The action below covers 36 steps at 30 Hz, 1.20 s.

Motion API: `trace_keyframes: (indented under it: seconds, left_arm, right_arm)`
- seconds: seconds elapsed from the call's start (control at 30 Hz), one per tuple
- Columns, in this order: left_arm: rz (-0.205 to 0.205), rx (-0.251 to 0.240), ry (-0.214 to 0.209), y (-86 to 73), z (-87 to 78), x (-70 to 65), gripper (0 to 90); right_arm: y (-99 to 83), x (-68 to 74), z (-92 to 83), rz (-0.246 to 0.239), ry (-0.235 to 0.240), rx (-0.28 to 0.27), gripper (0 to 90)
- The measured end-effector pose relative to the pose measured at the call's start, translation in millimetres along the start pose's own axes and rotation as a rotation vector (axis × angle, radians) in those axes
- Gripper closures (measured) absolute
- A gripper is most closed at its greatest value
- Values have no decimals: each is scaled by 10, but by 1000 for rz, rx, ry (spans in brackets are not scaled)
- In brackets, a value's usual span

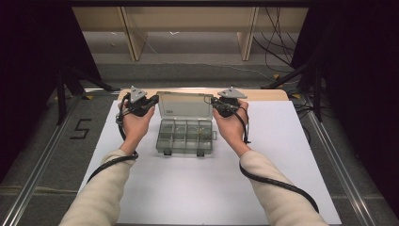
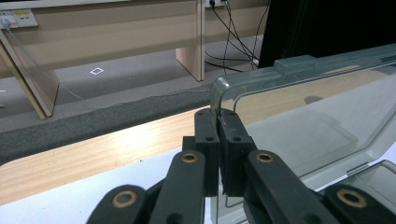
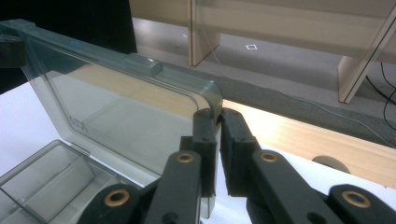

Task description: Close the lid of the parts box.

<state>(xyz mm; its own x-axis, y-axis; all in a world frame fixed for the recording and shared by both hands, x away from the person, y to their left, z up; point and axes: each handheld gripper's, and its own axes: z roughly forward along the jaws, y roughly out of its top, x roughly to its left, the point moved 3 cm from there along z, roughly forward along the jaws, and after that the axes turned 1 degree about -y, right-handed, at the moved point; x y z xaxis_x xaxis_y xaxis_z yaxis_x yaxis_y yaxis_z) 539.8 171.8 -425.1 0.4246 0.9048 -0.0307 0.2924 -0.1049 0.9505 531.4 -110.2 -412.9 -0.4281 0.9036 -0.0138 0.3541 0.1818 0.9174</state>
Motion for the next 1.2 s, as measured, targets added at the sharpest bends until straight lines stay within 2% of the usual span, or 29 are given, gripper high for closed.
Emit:
trace_keyframes:
  seconds: [0.1,0.6,1.2]
  left_arm:
    - [13,2,3,1,-8,-10,872]
    - [29,-7,1,-32,-77,-33,871]
    - [37,-19,-3,-76,-152,-70,870]
  right_arm:
    - [-7,4,-18,-3,3,4,855]
    - [-46,29,-72,-31,8,-8,854]
    - [-95,54,-140,-61,8,-16,851]
